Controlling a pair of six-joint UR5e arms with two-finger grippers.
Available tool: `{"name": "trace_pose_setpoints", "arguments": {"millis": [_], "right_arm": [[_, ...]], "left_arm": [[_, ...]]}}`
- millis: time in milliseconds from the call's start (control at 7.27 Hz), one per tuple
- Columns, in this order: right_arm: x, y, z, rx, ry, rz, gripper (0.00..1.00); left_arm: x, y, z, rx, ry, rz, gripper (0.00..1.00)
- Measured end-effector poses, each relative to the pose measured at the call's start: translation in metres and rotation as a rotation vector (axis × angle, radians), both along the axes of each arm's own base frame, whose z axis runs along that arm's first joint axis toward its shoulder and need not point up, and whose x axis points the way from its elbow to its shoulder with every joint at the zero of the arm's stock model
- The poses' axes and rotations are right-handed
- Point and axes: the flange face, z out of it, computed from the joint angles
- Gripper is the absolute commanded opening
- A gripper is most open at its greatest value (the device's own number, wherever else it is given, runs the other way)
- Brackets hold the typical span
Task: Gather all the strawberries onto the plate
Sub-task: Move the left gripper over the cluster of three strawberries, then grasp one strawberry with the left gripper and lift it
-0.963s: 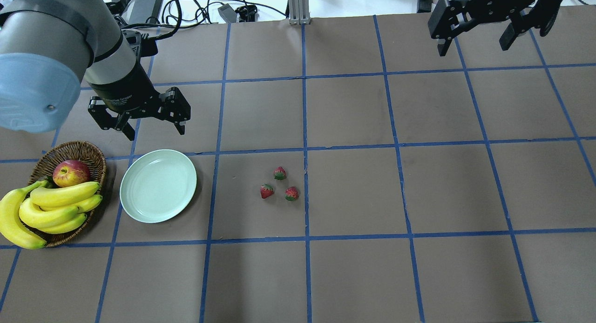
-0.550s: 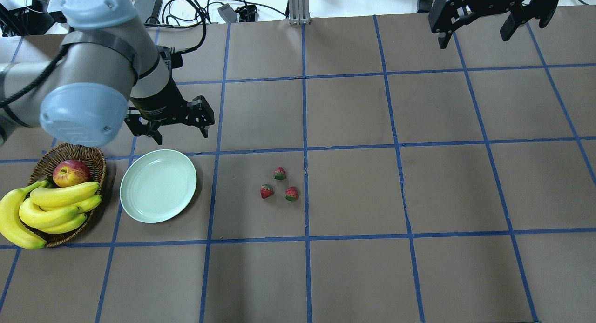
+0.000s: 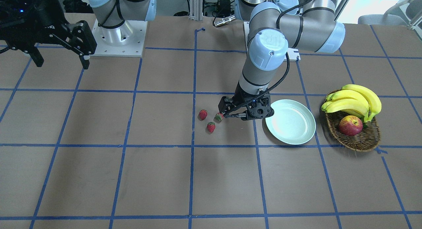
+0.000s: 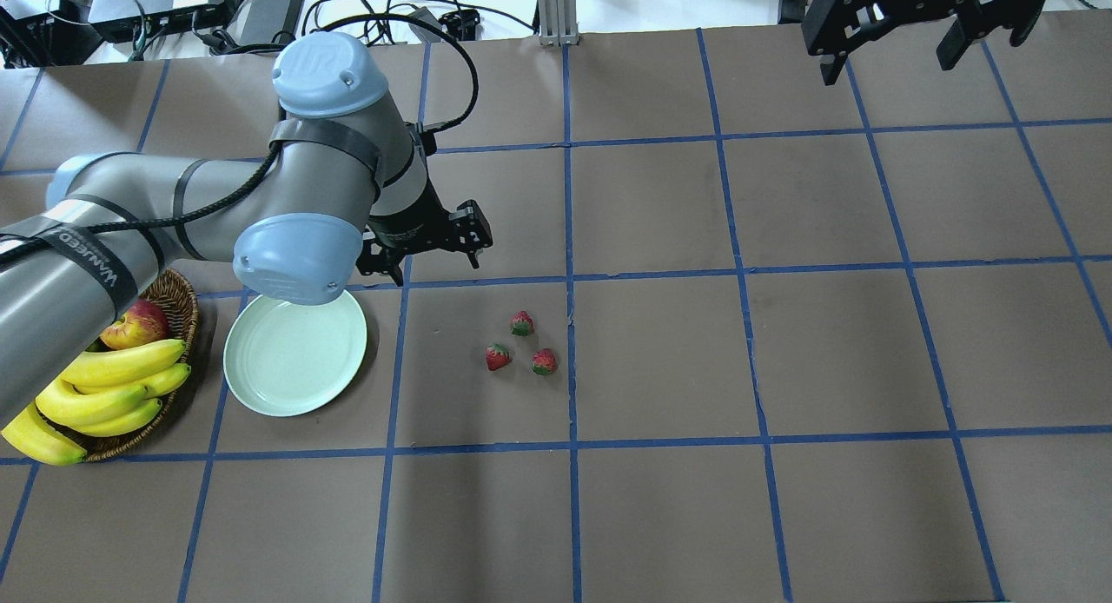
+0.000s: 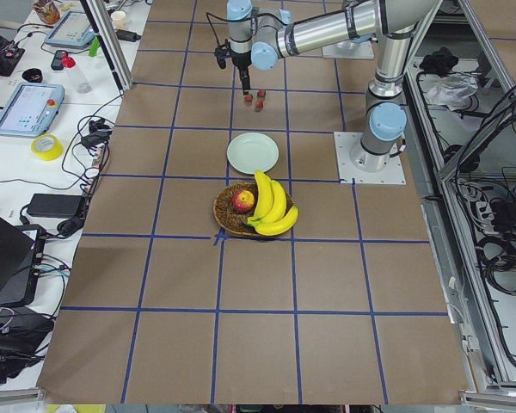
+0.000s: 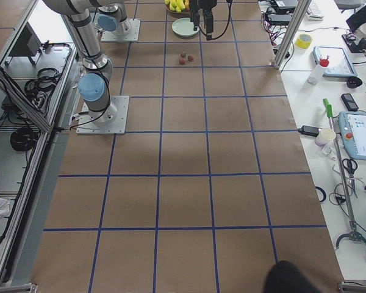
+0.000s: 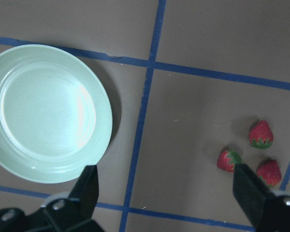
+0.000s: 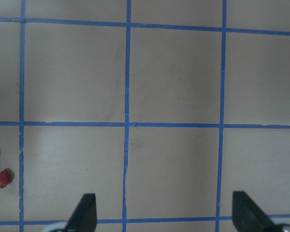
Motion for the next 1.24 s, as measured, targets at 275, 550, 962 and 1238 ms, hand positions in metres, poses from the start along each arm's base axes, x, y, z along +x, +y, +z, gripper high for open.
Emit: {"name": "trace_pose_setpoints", "arguments": {"millis": [275, 550, 962, 1238], "right_arm": [[0.000, 0.000, 0.000, 0.001, 0.000, 0.001, 1.00], [0.000, 0.000, 0.000, -0.001, 0.000, 0.001, 1.00], [-0.003, 0.000, 0.001, -0.003, 0.021, -0.002, 1.00], [-0.003, 0.000, 0.001, -0.002, 0.029, -0.003, 1.00]], "left_arm": [[-0.029, -0.001, -0.032, -0.002, 0.016, -0.005, 1.00], [-0.047, 0.002, -0.064, 0.007, 0.017, -0.023, 1.00], [-0.067, 0.005, -0.101, 0.024, 0.013, -0.058, 0.98], [-0.073, 0.006, -0.119, 0.039, 0.008, -0.075, 0.38]]}}
